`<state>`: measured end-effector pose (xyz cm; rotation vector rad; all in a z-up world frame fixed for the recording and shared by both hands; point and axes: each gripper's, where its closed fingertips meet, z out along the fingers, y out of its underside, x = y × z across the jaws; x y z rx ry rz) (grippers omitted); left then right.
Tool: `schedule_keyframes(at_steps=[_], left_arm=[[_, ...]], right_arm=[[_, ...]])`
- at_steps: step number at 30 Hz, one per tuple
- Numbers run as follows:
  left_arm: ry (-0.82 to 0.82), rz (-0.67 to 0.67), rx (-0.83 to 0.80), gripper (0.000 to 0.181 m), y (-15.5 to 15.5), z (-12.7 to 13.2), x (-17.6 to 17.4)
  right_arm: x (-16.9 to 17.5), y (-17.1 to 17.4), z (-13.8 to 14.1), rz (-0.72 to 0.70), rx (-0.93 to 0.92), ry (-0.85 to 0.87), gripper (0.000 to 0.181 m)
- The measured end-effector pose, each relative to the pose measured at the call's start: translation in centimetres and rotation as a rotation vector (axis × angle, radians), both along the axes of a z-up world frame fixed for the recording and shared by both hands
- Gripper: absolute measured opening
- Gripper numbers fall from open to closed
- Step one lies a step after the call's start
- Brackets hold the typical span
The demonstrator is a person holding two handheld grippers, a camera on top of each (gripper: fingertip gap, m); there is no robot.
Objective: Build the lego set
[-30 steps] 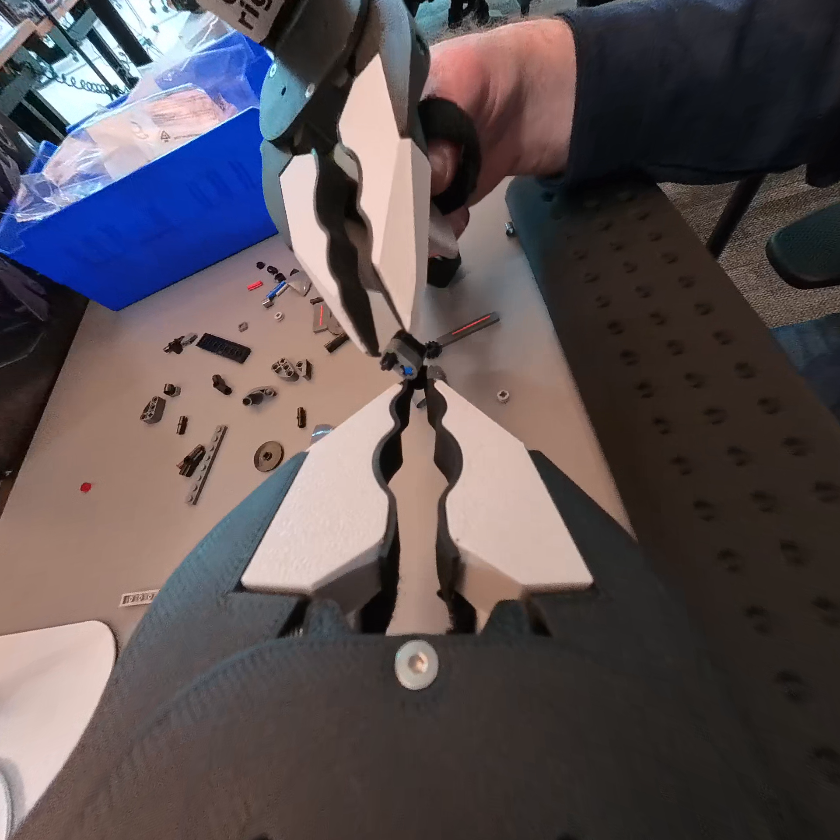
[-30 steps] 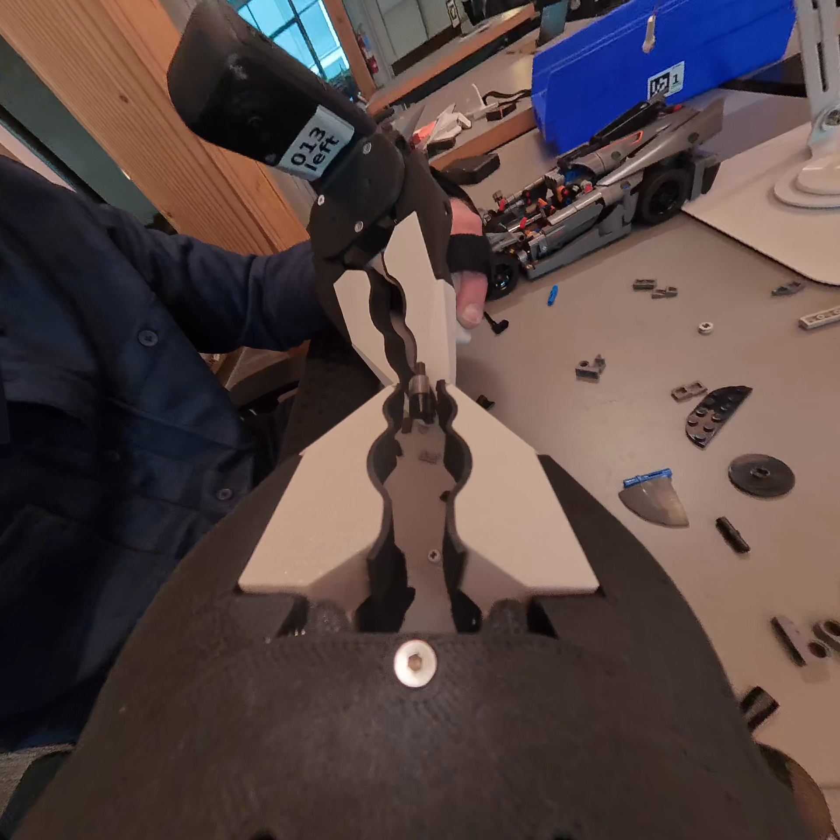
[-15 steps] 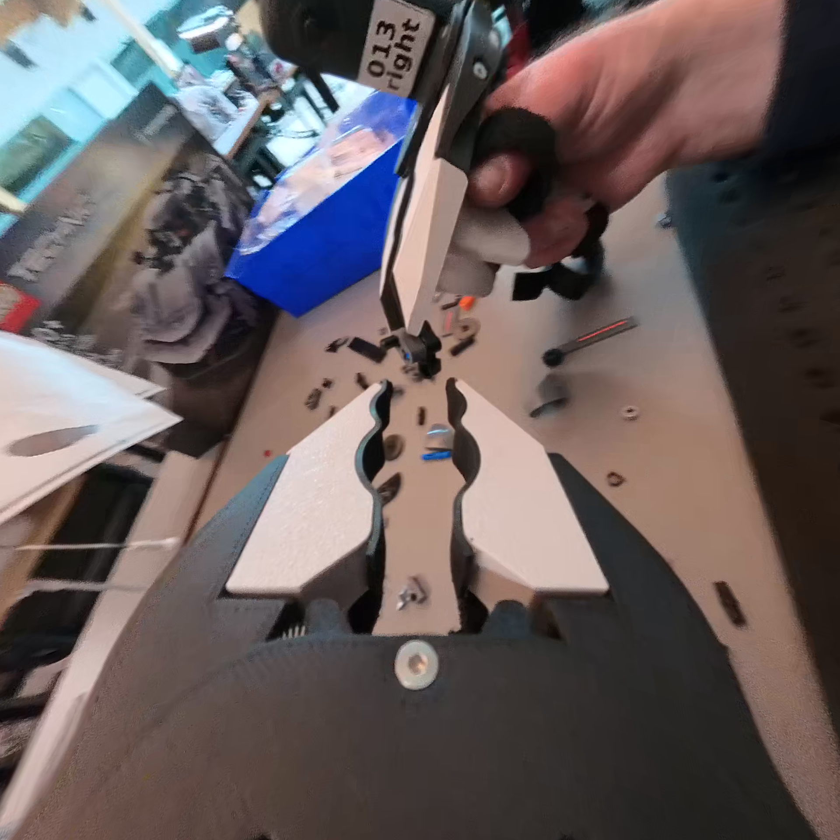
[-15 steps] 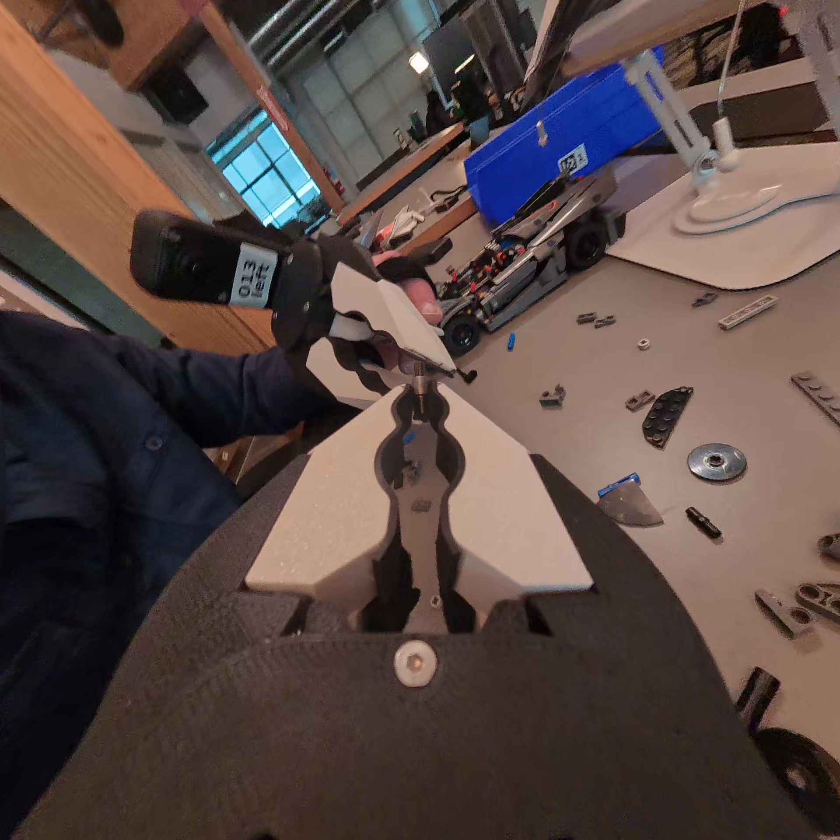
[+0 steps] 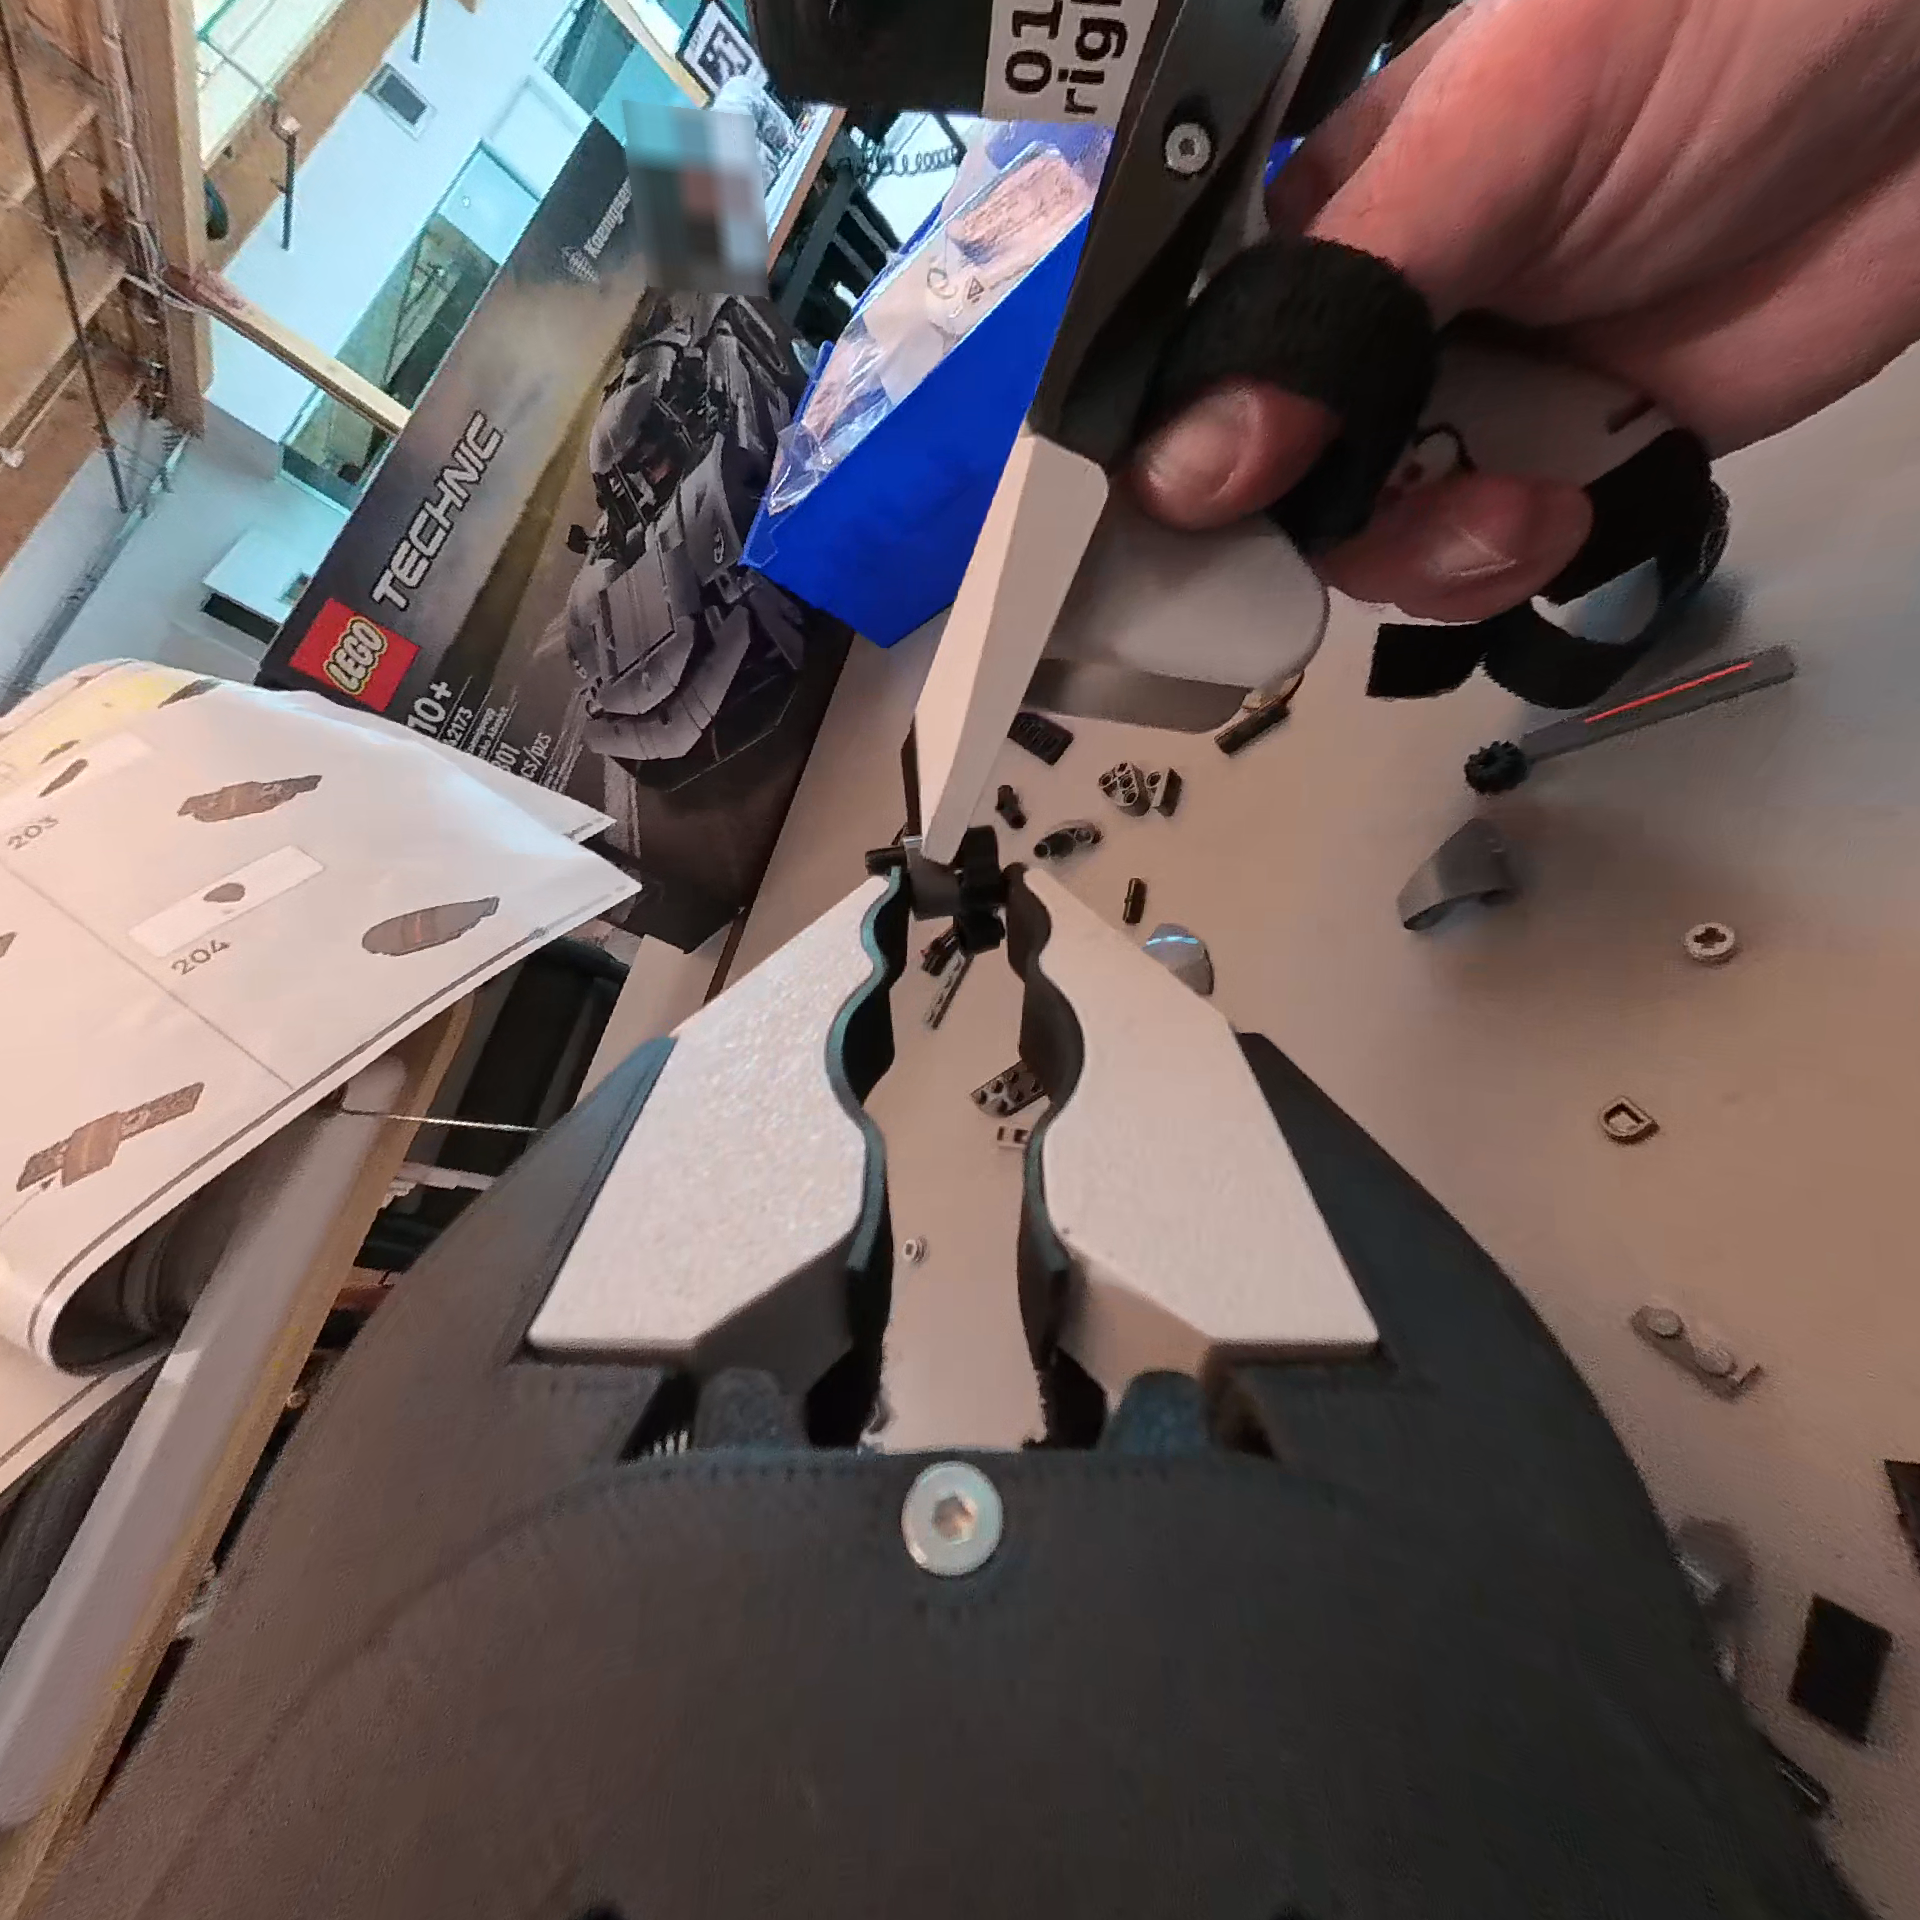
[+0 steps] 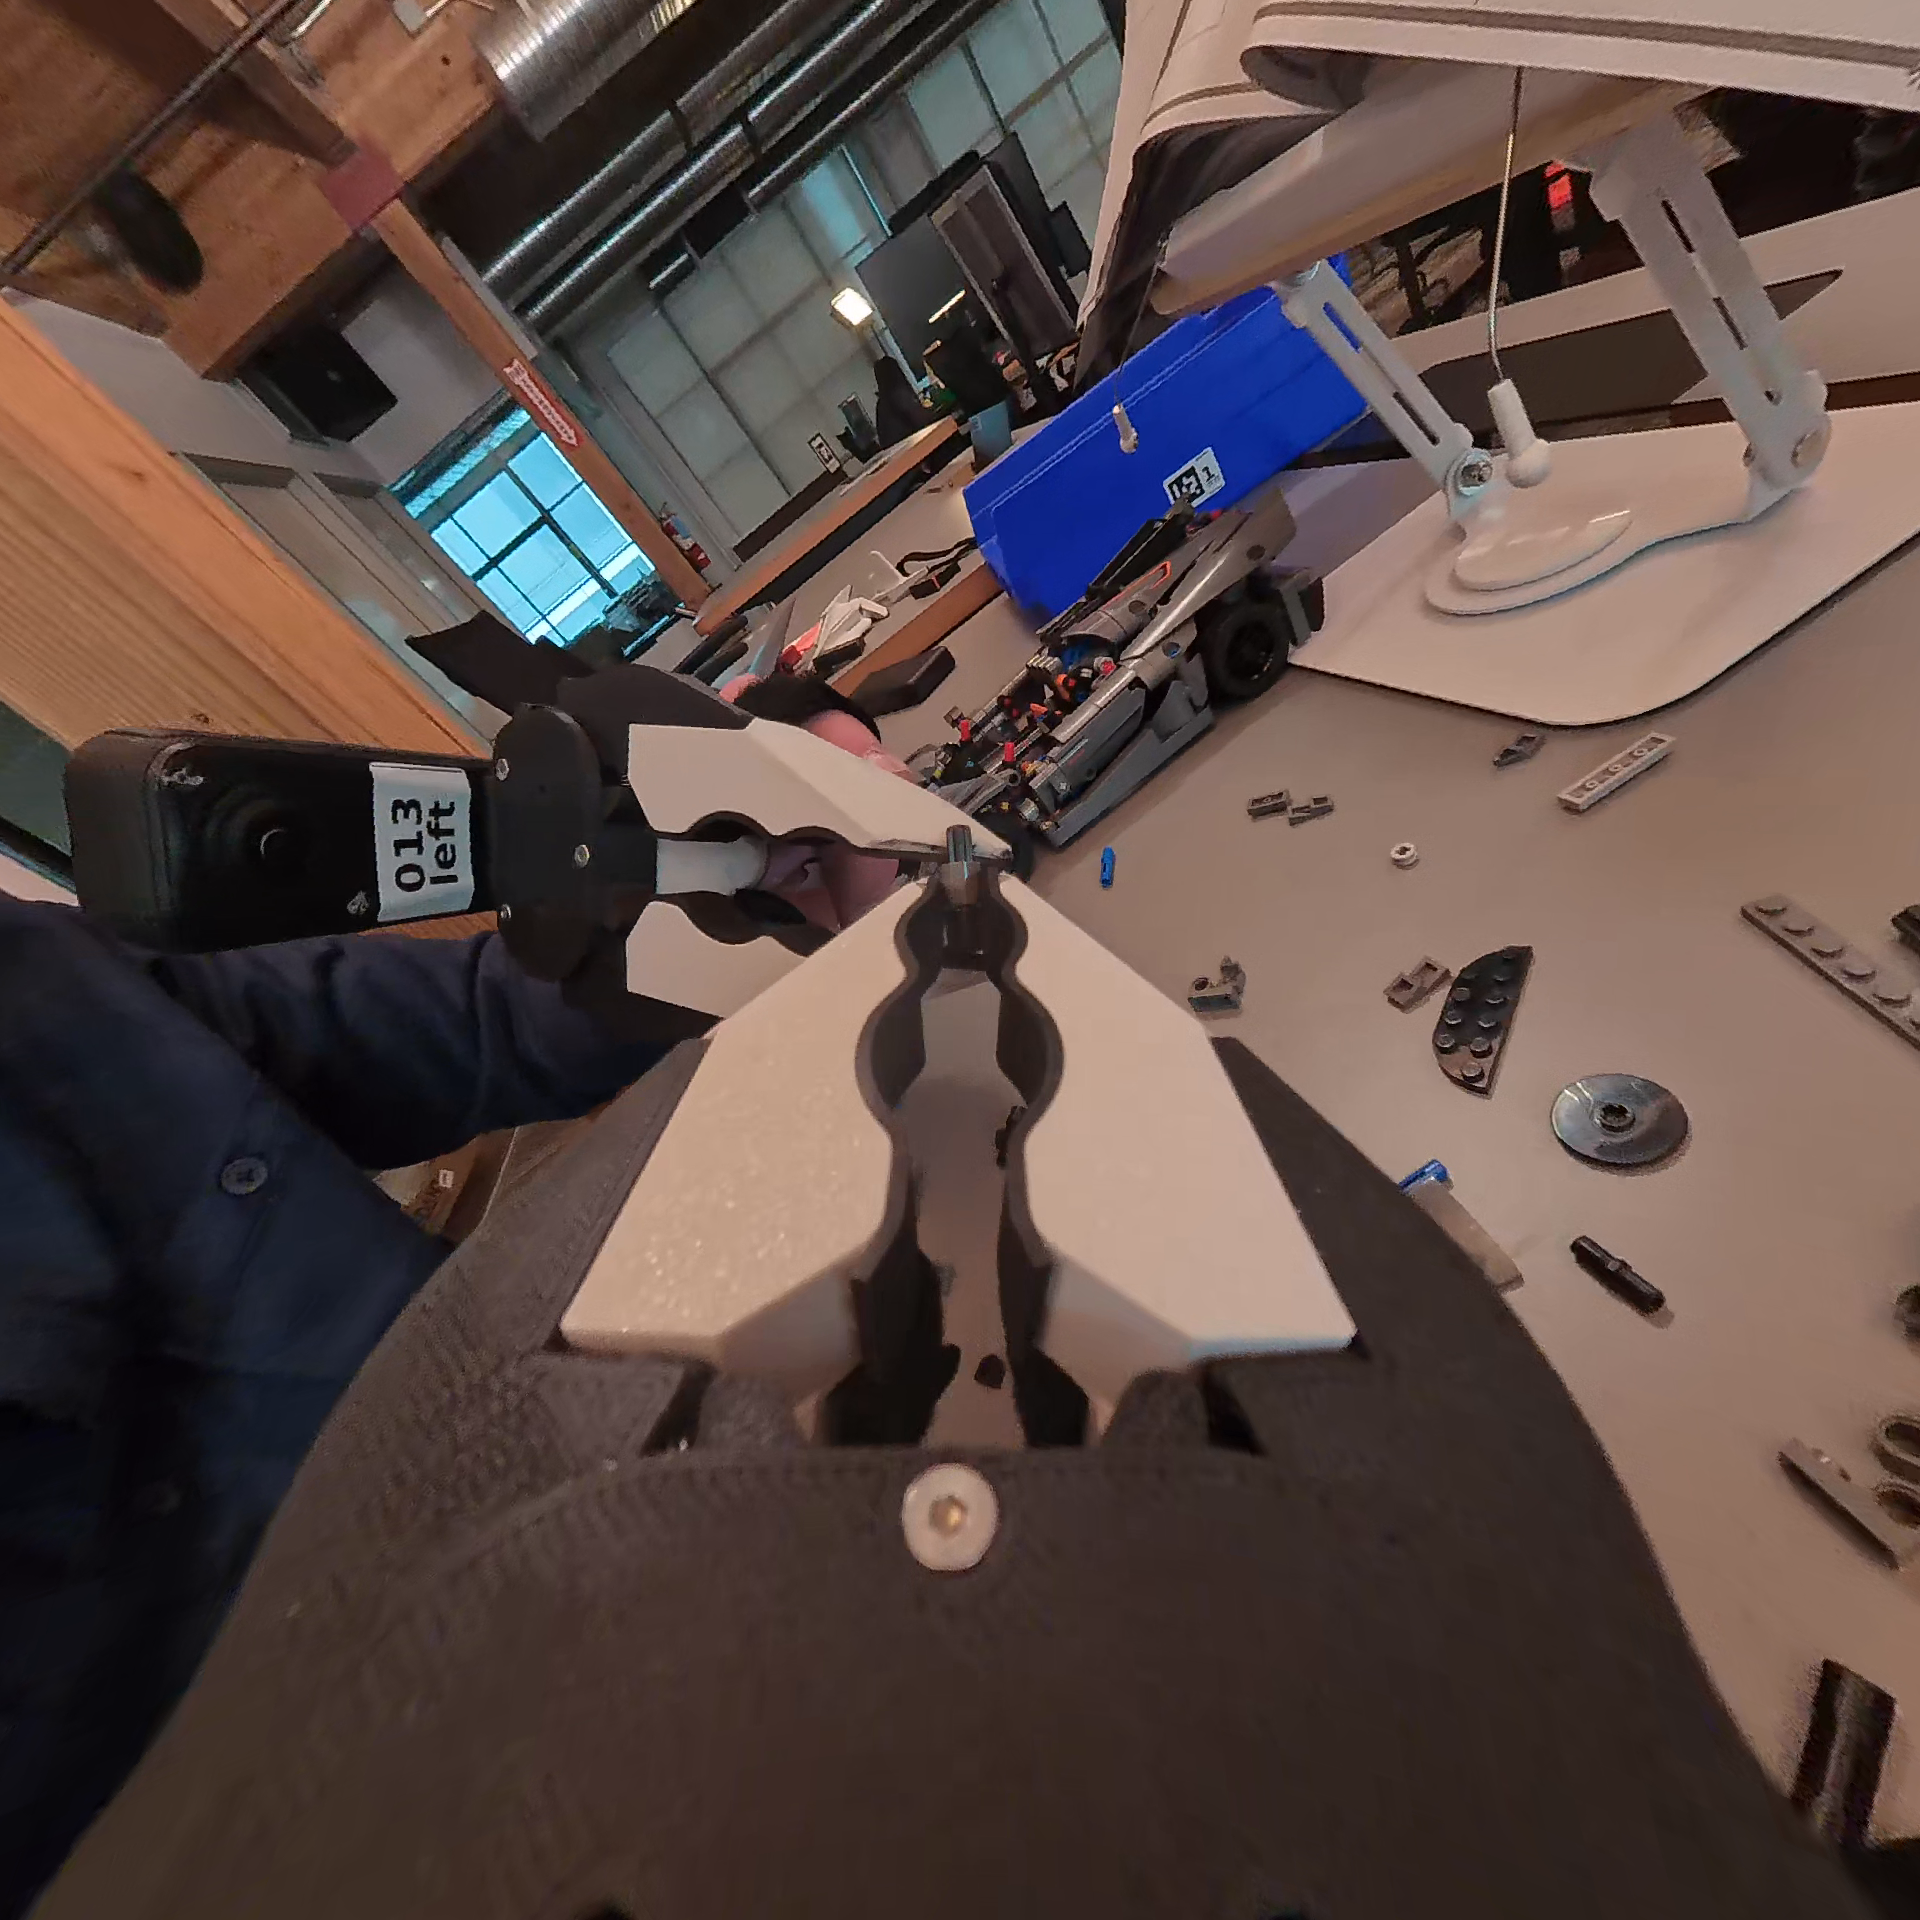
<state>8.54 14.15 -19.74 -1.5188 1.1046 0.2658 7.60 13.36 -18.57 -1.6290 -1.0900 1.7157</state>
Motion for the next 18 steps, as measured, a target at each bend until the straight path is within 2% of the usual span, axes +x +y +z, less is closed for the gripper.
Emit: schedule_keyframes(at_steps=[18], left_arm=[[0.031,-0.034,-0.108,0.015,-0.69,-0.32,0.03]], right_arm=[[0.11,-0.69,-0.18,0.029,0.023,-0.021,0.004]])
